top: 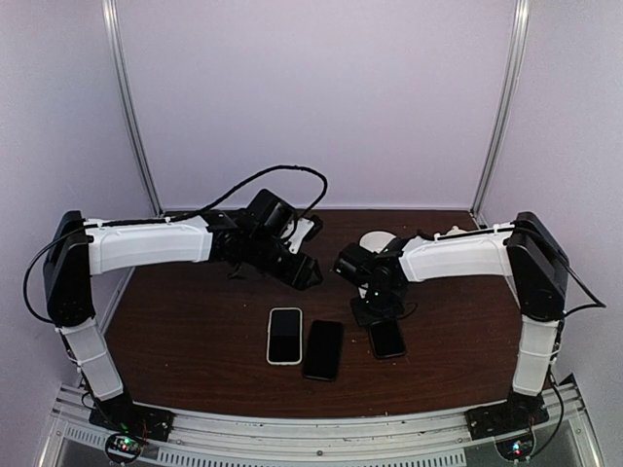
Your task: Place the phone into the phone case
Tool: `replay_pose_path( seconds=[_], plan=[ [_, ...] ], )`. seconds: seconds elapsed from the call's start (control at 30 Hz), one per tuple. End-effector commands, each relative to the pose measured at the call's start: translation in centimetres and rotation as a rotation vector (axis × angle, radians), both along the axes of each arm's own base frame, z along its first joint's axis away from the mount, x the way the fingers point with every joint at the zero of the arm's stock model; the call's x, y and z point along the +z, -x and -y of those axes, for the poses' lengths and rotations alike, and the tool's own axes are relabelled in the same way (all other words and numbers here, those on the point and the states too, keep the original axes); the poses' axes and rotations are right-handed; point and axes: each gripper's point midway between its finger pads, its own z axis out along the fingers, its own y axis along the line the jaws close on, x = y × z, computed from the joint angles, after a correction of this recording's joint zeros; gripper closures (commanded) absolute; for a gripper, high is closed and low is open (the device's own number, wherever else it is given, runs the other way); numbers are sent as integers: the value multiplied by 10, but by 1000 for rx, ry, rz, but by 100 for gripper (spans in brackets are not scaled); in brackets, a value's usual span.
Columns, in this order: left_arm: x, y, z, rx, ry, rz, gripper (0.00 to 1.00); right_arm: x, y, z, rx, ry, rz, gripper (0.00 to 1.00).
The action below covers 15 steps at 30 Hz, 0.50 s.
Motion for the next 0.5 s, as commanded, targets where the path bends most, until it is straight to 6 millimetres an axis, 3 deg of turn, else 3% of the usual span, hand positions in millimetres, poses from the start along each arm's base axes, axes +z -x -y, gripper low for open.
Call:
replay_pose_path(
  seconds=[0.0, 0.17, 0.27, 0.47],
  plan=[
    [12, -3, -1, 0, 10, 48, 43, -33, 21, 0, -22, -7, -99, 81],
    [13, -7, -4, 7, 0, 65, 43, -75, 53, 9, -104, -50, -215, 80],
    [11, -7, -3, 6, -3, 64, 43, -93, 62, 15, -125, -4, -268, 76],
    [5, -12, -8, 19, -22, 62, 43, -107, 67, 35, -112, 130, -313, 75]
  ],
)
